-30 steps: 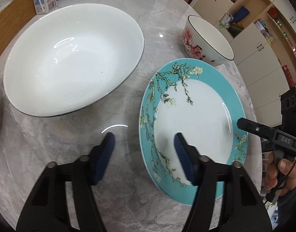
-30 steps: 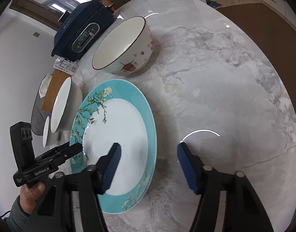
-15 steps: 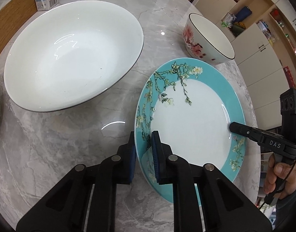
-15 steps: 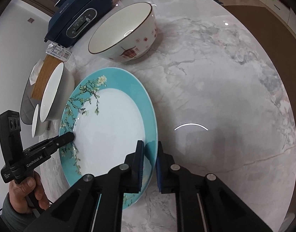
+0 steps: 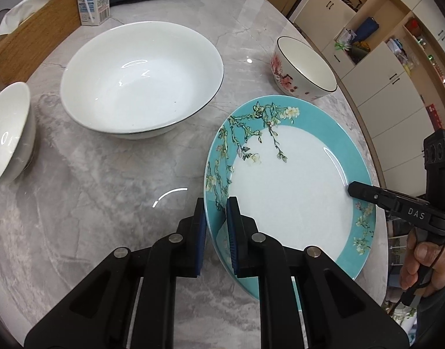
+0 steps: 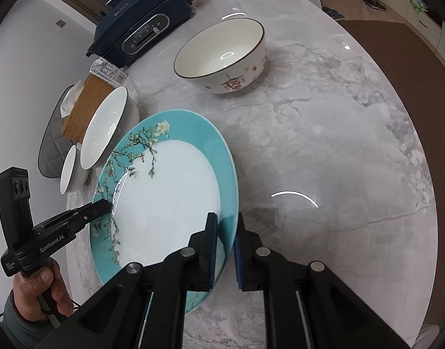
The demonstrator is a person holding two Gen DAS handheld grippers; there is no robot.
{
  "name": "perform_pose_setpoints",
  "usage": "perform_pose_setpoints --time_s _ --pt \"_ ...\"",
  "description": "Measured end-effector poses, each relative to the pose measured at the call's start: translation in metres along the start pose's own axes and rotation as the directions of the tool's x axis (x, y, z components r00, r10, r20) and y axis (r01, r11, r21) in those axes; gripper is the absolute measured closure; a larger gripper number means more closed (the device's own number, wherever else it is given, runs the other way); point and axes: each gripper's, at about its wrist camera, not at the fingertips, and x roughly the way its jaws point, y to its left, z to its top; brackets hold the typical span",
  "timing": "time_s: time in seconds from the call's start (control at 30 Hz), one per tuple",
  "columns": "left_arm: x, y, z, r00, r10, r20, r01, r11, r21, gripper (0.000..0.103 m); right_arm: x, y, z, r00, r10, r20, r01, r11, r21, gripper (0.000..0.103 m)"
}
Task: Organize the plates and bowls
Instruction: 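Lift the second teal plate and carry it toward the plate stack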
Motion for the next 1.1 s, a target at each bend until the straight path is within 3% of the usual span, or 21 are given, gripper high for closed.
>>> perform_pose_setpoints --time_s 0.2,0.47,0.73,1.1 --pt "-0.038 0.004 -0.03 0.999 0.008 0.042 -0.007 1.0 -0.018 0.092 -0.023 0.02 -0.018 1.0 -0.002 0.014 0.002 0.999 -0.037 0.092" --pt "-0.099 0.004 -0.092 0.995 0.024 0.094 -0.019 0.998 -0.054 0.092 -0.054 0.047 -0.069 0.999 0.037 0.03 -0.033 0.993 -0.116 0.093" --pt "-0.15 0.003 -0.192 0.994 0.042 0.105 -0.029 0.993 -0.115 0.092 -0.086 0.076 -0.144 0.998 0.065 0.022 -0.059 0.974 -0.219 0.092" --pt "-0.168 0.011 -0.328 0.996 0.064 0.063 -0.047 0.968 -0.246 0.092 -0.094 0.097 -0.243 0.996 0.073 -0.046 -0.083 0.948 -0.308 0.092"
